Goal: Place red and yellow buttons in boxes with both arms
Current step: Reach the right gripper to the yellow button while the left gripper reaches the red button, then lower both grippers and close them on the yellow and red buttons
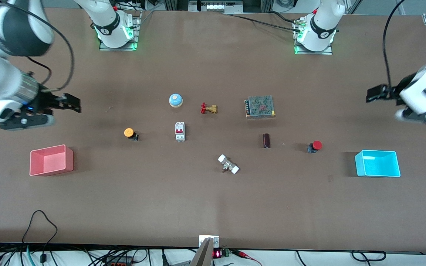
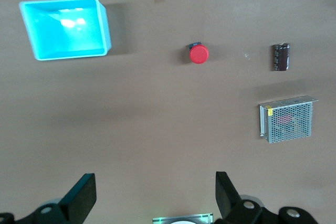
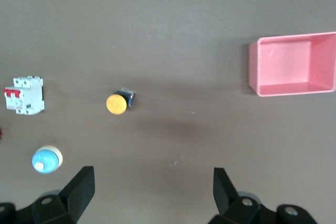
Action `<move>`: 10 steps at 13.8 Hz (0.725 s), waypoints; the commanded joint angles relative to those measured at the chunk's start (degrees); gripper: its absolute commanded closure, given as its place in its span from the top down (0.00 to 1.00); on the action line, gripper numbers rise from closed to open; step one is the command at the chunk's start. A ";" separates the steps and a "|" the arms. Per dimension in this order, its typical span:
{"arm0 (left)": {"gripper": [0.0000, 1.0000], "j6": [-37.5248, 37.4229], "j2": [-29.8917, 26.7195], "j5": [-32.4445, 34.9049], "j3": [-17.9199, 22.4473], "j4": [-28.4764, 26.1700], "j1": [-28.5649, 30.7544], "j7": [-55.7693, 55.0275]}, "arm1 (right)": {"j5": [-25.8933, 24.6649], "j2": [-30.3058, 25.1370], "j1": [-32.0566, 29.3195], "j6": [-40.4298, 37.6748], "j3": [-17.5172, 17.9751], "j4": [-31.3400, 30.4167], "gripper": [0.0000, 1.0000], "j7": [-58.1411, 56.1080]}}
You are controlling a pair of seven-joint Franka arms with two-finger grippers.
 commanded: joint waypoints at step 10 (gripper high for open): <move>1.00 34.08 16.53 -1.78 -0.82 -8.65 -5.60 -8.76 | 0.67 6.37 1.30 31.00 7.01 -16.79 1.00 13.11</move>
